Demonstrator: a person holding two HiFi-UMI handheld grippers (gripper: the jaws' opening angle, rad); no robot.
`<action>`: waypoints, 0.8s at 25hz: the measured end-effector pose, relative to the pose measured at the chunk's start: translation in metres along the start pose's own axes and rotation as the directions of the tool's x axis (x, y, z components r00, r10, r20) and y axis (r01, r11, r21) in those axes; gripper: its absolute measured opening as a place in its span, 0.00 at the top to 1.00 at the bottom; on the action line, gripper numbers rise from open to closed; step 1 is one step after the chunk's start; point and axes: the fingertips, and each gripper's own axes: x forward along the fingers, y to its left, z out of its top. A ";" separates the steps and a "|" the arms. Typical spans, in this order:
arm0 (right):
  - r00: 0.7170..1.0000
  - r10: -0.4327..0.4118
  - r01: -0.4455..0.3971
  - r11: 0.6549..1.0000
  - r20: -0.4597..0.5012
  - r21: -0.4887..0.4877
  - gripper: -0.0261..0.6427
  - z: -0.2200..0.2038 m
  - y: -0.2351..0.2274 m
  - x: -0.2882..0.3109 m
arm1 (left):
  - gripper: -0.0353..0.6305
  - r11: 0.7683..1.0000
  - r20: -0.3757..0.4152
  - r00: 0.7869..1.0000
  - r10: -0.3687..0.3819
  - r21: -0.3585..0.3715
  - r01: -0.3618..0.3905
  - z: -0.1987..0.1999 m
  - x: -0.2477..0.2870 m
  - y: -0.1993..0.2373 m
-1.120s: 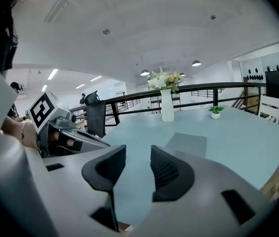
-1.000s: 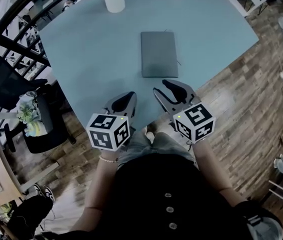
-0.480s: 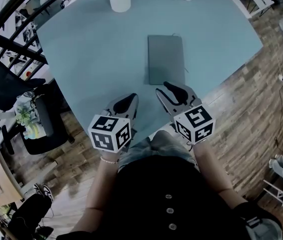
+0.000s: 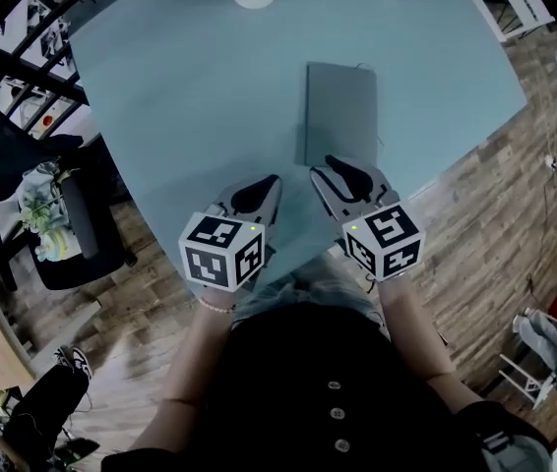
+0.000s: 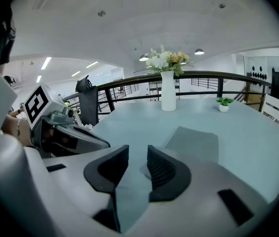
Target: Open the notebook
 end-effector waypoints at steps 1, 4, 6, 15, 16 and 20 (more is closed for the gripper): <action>1.000 0.001 -0.001 1.000 -0.010 -0.008 0.78 -0.001 0.000 0.004 | 0.92 1.000 0.000 1.000 -0.005 -0.005 0.005 0.000 0.001 0.002; 0.999 -0.011 0.007 0.997 -0.052 -0.072 0.78 -0.006 0.003 0.016 | 0.92 1.000 -0.008 1.000 -0.019 -0.015 0.019 -0.003 0.004 0.009; 0.996 -0.022 0.013 0.994 -0.082 -0.112 0.78 -0.011 0.004 0.024 | 0.92 0.999 -0.019 0.999 -0.030 -0.021 0.029 -0.005 0.007 0.012; 0.981 -0.048 0.010 0.981 -0.190 -0.195 0.78 -0.038 0.000 0.048 | 0.92 0.999 -0.041 0.999 -0.028 -0.027 0.026 -0.009 0.019 0.026; 0.979 -0.050 0.009 0.980 -0.198 -0.200 0.78 -0.041 -0.001 0.049 | 0.92 0.999 -0.044 0.999 -0.025 -0.031 0.024 -0.010 0.019 0.027; 0.970 -0.077 0.018 0.969 -0.232 -0.246 0.81 -0.050 -0.006 0.054 | 0.92 0.999 -0.037 0.999 -0.023 -0.049 0.021 -0.010 0.022 0.030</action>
